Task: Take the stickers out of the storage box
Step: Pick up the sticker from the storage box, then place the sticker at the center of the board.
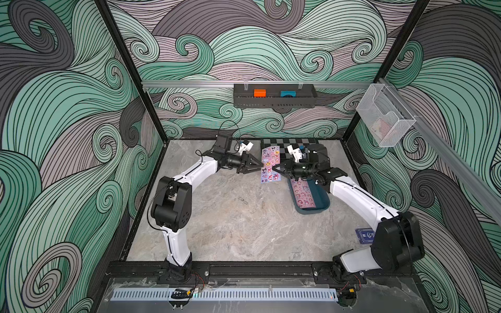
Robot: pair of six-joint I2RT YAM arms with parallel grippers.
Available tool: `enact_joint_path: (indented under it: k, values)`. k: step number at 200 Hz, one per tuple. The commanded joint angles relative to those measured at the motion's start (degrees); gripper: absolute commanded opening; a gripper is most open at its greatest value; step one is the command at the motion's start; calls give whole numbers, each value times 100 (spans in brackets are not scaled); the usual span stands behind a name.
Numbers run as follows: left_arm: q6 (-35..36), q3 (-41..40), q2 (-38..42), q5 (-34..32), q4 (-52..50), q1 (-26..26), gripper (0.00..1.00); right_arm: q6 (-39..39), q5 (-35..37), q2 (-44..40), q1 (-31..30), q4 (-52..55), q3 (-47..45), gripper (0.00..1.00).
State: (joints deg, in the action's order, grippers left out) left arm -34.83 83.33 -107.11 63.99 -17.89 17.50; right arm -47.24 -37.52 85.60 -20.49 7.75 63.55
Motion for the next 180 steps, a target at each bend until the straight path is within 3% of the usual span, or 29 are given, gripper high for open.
enact_joint_path:
  k: [1, 41, 91, 161, 180]
  values:
    - [548, -183, -16, -765, -999, -643, 39, 113, 394, 512, -442, 65, 299, 0]
    - [343, -856, 715, -1465, -960, -1531, 40, -196, 546, 2125, -1408, -434, 1319, 0]
    - [98, -1281, 1697, -2060, -747, -1845, 40, -768, 479, 4067, -2169, -945, 2924, 0]
    - [1, -1592, 2440, -2257, -574, -2196, 40, -882, 306, 5272, -2600, -701, 4811, 1]
    - [-114, -1688, 2343, -2099, -462, -2288, 40, -966, 374, 5418, -2550, -761, 4771, 1]
